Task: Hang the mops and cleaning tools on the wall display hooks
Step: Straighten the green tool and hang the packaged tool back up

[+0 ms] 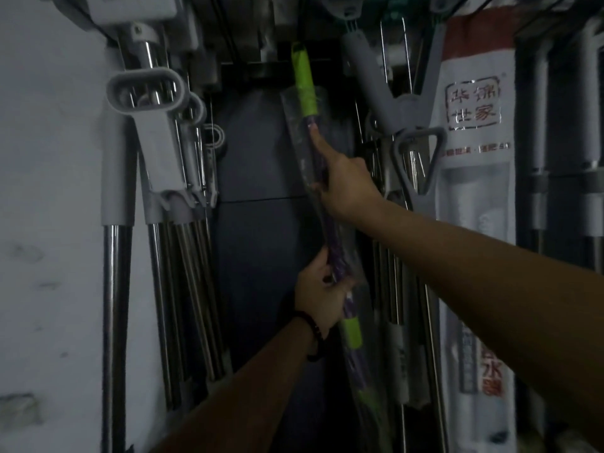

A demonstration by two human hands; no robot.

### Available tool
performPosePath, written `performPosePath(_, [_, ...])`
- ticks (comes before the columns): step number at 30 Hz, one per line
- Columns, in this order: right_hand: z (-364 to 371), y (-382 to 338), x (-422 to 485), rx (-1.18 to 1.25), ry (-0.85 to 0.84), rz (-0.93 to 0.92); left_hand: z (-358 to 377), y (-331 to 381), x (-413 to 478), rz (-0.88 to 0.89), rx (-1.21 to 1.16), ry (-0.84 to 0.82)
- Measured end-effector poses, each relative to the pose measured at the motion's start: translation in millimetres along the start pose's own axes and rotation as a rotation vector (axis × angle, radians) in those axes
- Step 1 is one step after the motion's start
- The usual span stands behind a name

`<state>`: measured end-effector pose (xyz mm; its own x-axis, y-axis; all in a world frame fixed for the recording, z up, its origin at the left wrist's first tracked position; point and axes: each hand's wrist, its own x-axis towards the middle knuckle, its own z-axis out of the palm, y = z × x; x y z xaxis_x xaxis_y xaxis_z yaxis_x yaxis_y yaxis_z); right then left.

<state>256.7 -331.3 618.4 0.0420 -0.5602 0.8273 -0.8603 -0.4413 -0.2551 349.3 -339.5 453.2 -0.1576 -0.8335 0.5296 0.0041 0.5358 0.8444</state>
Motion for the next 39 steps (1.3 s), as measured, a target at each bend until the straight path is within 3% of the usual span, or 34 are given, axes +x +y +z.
performPosePath(15, [22.5,12.1,28.2,-0.039,-0.03,0.13,-2.0,-10.1,40.6,-0.006,0.004,-0.04])
performPosePath(30, [19.5,35.4,38.1,-0.12,-0.089,0.042,10.8,-14.3,58.4,0.008,0.086,0.032])
performPosePath(36, [-4.8,12.1,16.7,-0.182,-0.158,-0.03,9.0,6.0,51.4,-0.06,0.401,0.039])
performPosePath(39, [-33.1,-4.8,-1.0,-0.274,-0.169,-0.214,-1.1,28.4,42.4,-0.082,0.594,-0.068])
